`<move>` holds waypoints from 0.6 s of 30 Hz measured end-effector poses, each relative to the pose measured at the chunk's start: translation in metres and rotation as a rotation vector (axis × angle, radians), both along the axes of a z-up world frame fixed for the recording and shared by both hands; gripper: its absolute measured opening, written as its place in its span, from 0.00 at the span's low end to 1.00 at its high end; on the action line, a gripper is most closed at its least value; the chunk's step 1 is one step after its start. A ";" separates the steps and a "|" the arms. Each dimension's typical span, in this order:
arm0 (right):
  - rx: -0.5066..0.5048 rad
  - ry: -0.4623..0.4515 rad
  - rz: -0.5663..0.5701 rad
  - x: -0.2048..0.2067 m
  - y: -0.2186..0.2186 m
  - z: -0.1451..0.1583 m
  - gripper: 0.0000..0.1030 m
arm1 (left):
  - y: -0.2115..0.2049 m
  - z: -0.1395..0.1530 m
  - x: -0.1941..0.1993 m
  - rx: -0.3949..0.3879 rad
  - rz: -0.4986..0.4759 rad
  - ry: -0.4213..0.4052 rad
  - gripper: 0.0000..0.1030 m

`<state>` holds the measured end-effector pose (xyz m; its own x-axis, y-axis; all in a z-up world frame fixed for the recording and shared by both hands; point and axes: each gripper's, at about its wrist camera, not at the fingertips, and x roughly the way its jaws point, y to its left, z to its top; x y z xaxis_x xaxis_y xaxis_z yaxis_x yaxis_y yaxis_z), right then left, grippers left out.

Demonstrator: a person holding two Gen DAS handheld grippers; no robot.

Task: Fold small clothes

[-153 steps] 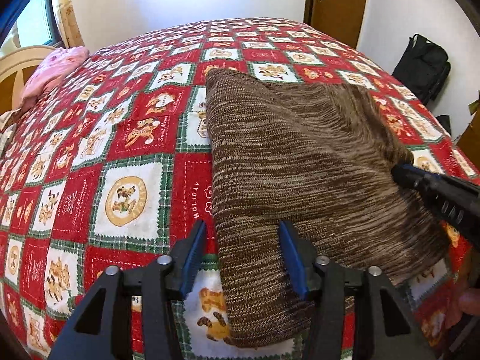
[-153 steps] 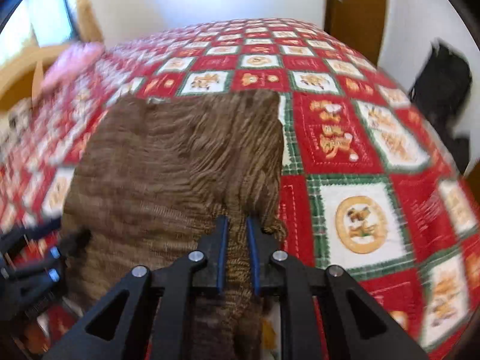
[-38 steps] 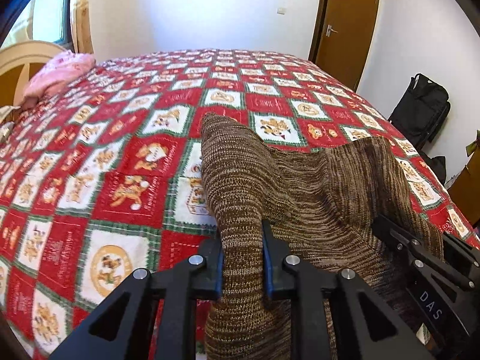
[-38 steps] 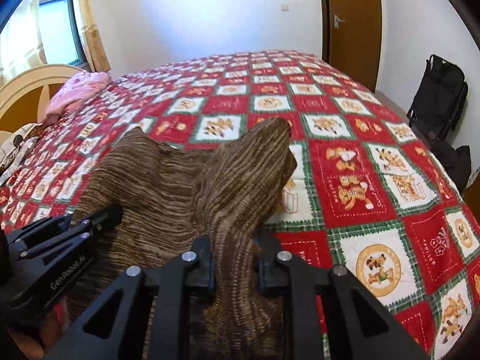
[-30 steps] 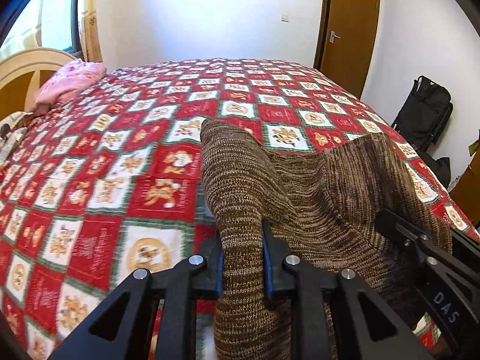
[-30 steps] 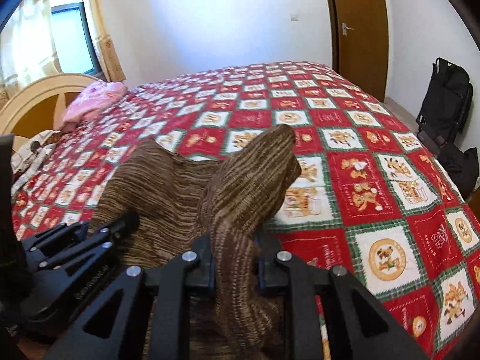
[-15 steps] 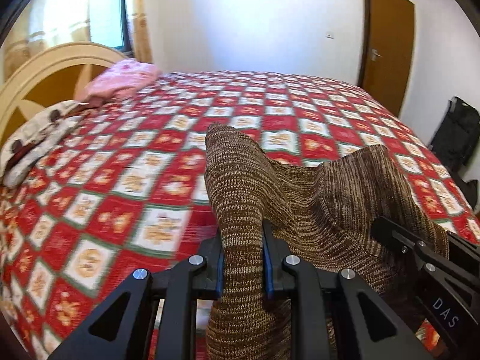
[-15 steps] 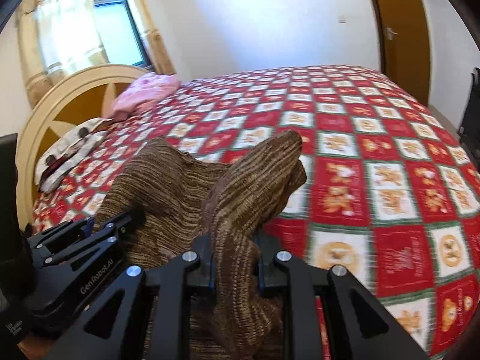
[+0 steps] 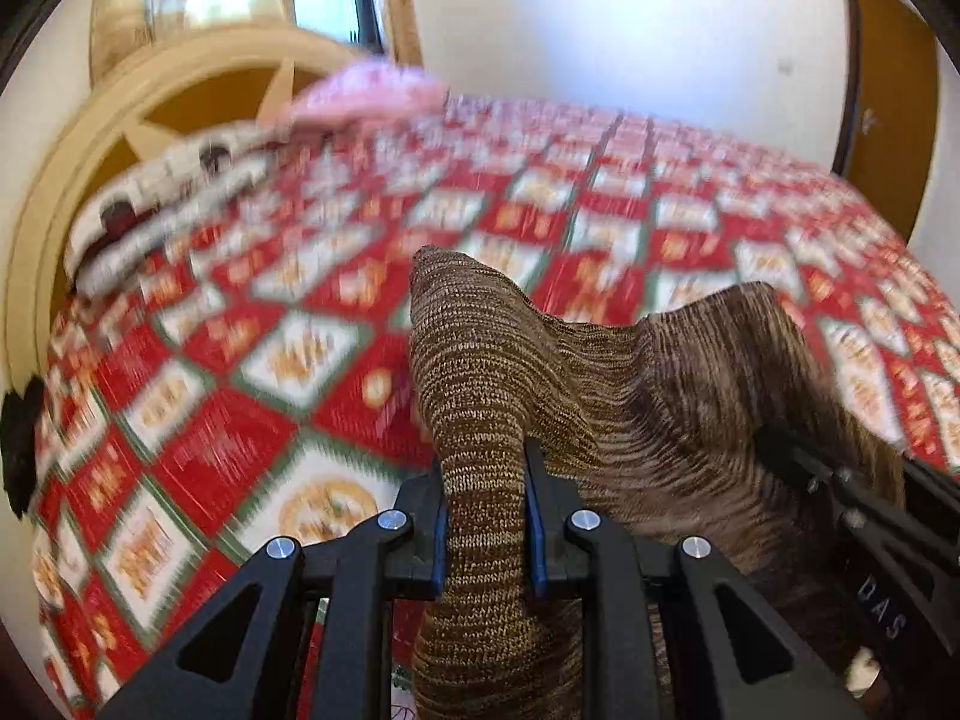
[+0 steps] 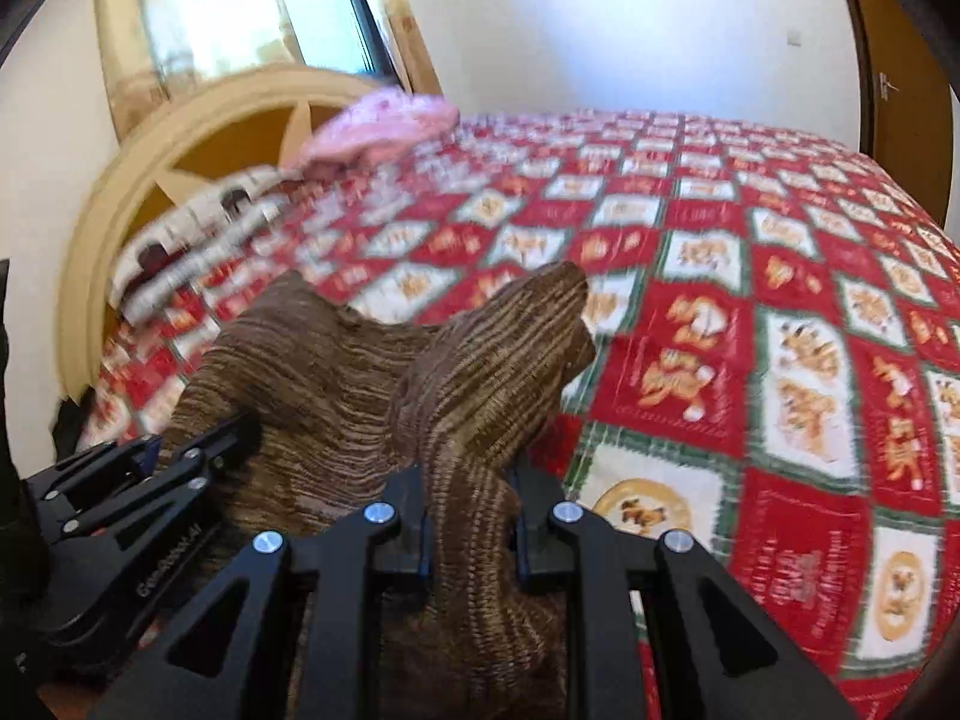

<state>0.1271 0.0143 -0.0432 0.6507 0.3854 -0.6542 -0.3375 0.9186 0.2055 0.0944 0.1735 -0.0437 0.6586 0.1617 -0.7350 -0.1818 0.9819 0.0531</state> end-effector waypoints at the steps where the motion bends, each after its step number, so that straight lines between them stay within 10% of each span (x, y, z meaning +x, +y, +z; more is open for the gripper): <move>1: -0.020 0.010 -0.004 0.003 0.002 -0.006 0.21 | 0.003 -0.007 0.002 -0.003 0.011 0.016 0.20; 8: -0.035 0.067 -0.018 0.014 -0.007 -0.023 0.24 | 0.017 -0.022 0.007 -0.123 0.032 0.062 0.27; 11: 0.036 0.122 -0.038 0.022 -0.019 -0.028 0.40 | 0.027 -0.020 0.002 -0.175 0.034 0.074 0.29; 18: 0.158 0.095 -0.075 -0.012 -0.062 -0.007 0.63 | 0.022 0.000 -0.045 -0.086 -0.078 0.026 0.41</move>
<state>0.1148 -0.0473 -0.0501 0.6198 0.4408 -0.6492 -0.2414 0.8943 0.3767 0.0492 0.1953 -0.0432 0.6472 0.0462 -0.7609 -0.1043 0.9941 -0.0283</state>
